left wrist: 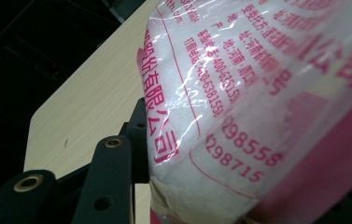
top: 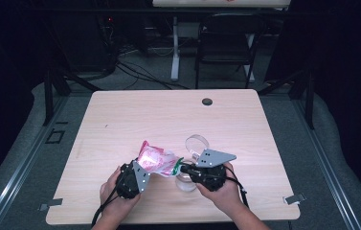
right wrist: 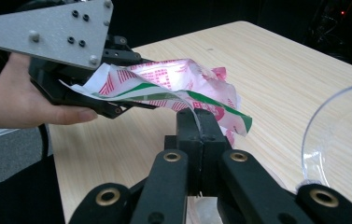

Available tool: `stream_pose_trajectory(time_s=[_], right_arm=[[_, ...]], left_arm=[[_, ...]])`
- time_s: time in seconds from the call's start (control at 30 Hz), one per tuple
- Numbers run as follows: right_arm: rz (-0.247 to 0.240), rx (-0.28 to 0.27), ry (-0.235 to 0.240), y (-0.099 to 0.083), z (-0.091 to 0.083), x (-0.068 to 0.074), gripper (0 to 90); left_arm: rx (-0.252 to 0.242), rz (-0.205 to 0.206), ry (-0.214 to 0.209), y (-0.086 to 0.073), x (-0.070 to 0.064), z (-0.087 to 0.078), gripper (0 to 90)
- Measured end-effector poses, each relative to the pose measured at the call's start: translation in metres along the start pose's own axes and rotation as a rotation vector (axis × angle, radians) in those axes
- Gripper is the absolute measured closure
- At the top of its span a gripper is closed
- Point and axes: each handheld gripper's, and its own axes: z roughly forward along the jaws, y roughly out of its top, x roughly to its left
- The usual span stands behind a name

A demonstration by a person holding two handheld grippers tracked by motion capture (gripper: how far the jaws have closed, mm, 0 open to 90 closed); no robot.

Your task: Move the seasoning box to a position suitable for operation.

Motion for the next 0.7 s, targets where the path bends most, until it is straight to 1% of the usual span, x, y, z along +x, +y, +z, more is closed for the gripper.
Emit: stream_pose_trajectory(time_s=[0.17, 0.37, 0.47, 0.5, 0.57, 0.6, 0.63, 0.7], right_arm=[[0.012, 0.001, -0.006, -0.0034, 0.0005, -0.0028, 90.0], [0.022, -0.002, 0.002, -0.0061, 0.0016, -0.0031, 90.0], [0.011, -0.003, 0.004, -0.006, 0.0011, -0.0015, 90.0], [0.004, -0.004, 0.001, -0.0058, 0.0009, -0.0009, 90.0], [-0.008, 0.01, -0.005, -0.005, 0.0008, -0.0007, 86.6], [-0.012, 0.016, -0.015, -0.0047, 0.0, -0.0011, 83.2], [-0.012, 0.016, -0.015, -0.0047, 0.0, -0.0011, 83.2], [-0.017, 0.017, -0.017, -0.0043, -0.001, -0.0017, 78.4]], left_arm=[[0.0, 0.007, 0.009, 0.0, -0.0013, 0.0006, 59.4], [0.002, 0.019, 0.027, 0.0003, -0.0003, -0.0003, 59.6], [0.003, 0.012, 0.026, 0.0009, 0.0004, -0.001, 59.6], [0.002, 0.017, 0.03, 0.0012, 0.0003, -0.001, 59.6], [0.005, 0.019, 0.034, 0.0013, 0.0001, -0.0009, 59.7], [0.008, 0.017, 0.032, 0.0012, 0.0003, -0.0008, 59.7], [0.008, 0.015, 0.031, 0.001, 0.0005, -0.0005, 59.7], [0.012, 0.014, 0.03, 0.001, 0.0013, -0.0004, 59.8]])
